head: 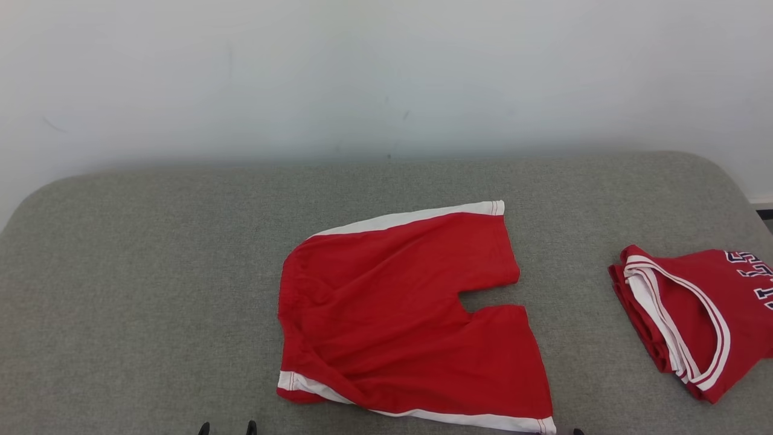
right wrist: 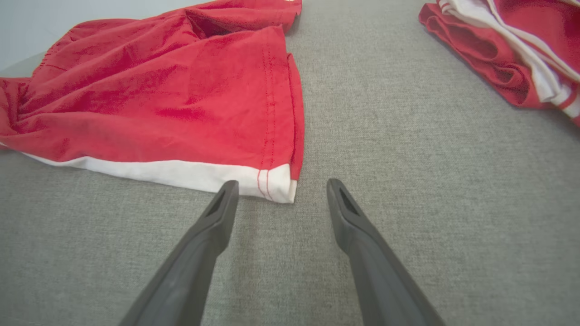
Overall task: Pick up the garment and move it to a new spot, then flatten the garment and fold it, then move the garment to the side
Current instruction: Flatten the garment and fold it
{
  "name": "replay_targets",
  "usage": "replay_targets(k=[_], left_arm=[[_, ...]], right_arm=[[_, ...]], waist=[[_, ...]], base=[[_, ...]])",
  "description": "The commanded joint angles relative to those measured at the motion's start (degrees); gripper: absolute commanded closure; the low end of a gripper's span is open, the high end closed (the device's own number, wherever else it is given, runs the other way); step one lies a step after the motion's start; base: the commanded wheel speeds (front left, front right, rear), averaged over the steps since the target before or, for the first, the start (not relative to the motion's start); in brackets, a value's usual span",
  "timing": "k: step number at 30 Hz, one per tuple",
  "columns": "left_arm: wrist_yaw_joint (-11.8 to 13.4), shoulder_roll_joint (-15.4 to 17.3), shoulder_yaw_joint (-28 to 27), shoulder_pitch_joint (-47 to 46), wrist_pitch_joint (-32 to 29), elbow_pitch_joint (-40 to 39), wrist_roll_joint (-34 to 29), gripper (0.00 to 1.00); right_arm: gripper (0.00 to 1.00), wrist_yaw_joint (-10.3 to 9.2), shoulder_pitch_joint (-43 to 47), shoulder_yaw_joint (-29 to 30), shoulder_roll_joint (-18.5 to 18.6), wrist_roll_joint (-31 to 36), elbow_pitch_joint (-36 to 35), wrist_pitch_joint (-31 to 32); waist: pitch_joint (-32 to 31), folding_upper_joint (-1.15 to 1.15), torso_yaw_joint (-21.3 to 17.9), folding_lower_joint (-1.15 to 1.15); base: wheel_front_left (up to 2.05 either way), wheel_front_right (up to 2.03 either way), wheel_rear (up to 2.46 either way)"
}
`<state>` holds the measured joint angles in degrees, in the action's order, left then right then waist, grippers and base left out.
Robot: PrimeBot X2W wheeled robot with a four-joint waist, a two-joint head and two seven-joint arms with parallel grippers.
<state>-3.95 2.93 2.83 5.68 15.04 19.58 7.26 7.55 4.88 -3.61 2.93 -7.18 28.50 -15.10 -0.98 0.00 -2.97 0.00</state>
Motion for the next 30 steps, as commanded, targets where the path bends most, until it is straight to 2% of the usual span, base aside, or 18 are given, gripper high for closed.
replay_targets(k=[1,7,19,20,25,28,29,30], left_arm=[[0.3,-0.05,0.04,-0.54,0.18,0.14,0.69,0.0],[0.19,-0.06,0.77,-1.24,0.18,0.14,0.88,0.0],[0.38,-0.07,1.23,-1.43,0.18,0.06,1.05,0.0],[0.38,-0.07,1.3,-1.59,0.18,0.12,1.05,0.0],[0.34,-0.07,1.52,-1.67,0.18,0.11,1.2,0.0],[0.28,-0.06,1.6,-1.68,0.19,0.22,1.05,0.0],[0.26,-0.06,1.57,-1.68,0.18,0.24,0.94,0.0],[0.26,-0.06,1.53,-1.69,0.19,0.25,0.86,0.0]], right_arm=[[0.0,-0.16,-0.33,-0.11,-0.05,-0.83,1.29,-0.01],[0.0,-0.16,-2.49,-0.53,-0.06,-0.67,3.86,-0.01],[0.0,-0.16,-2.81,-0.91,-0.04,-0.59,4.26,0.0],[0.05,-0.16,-2.79,-1.27,-0.05,-0.82,4.36,0.0],[0.14,-0.16,-3.53,-1.73,-0.04,-1.09,4.95,-0.01],[0.29,-0.16,-3.84,-2.08,-0.05,-0.93,5.47,0.0],[0.5,-0.16,-3.91,-2.1,-0.05,-0.81,5.57,0.0],[0.55,-0.16,-3.95,-2.07,-0.05,-0.8,5.69,0.0]], waist=[[0.23,0.0,0.0,0.0],[0.91,0.0,0.47,0.0],[1.1,0.0,0.69,0.0],[1.05,0.0,0.67,0.0],[1.03,0.0,0.72,0.0],[1.03,0.0,0.85,0.0],[1.01,0.0,0.91,0.0],[0.99,0.0,0.95,0.0]], base=[[0.0,0.0,0.0],[0.0,0.0,0.0],[0.0,0.0,0.0],[0.0,0.0,0.0],[0.0,0.0,0.0],[0.0,0.0,0.0],[0.0,0.0,0.0],[0.0,0.0,0.0]])
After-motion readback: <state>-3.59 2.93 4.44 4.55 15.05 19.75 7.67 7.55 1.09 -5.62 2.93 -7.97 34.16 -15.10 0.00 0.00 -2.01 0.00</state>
